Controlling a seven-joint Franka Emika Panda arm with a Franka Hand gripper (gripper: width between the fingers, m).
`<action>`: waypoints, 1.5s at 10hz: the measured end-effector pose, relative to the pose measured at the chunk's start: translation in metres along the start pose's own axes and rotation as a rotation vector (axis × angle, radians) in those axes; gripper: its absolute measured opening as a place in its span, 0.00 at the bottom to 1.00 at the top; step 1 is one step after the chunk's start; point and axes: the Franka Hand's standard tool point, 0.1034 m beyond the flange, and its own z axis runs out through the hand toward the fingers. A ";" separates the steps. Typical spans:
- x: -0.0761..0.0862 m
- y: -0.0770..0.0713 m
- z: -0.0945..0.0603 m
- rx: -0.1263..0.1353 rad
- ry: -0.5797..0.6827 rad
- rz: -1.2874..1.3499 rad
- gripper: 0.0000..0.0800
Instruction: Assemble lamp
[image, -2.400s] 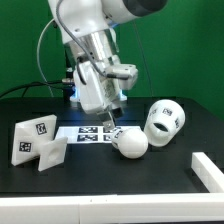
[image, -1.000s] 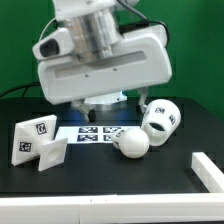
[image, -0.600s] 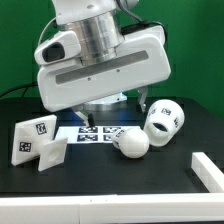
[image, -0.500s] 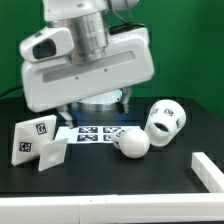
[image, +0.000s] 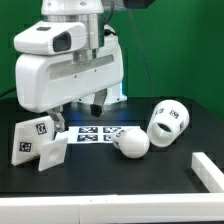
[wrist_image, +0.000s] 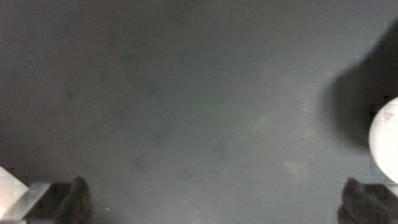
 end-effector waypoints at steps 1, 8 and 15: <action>0.001 -0.001 0.001 0.000 -0.008 0.001 0.87; -0.020 -0.002 0.014 -0.023 -0.328 0.132 0.87; -0.016 0.014 0.036 -0.030 -0.706 0.146 0.87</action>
Offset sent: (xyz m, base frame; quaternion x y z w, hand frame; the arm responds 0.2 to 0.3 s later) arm -0.0036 -0.0530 0.0006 -0.0902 -0.2575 -0.0633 0.9600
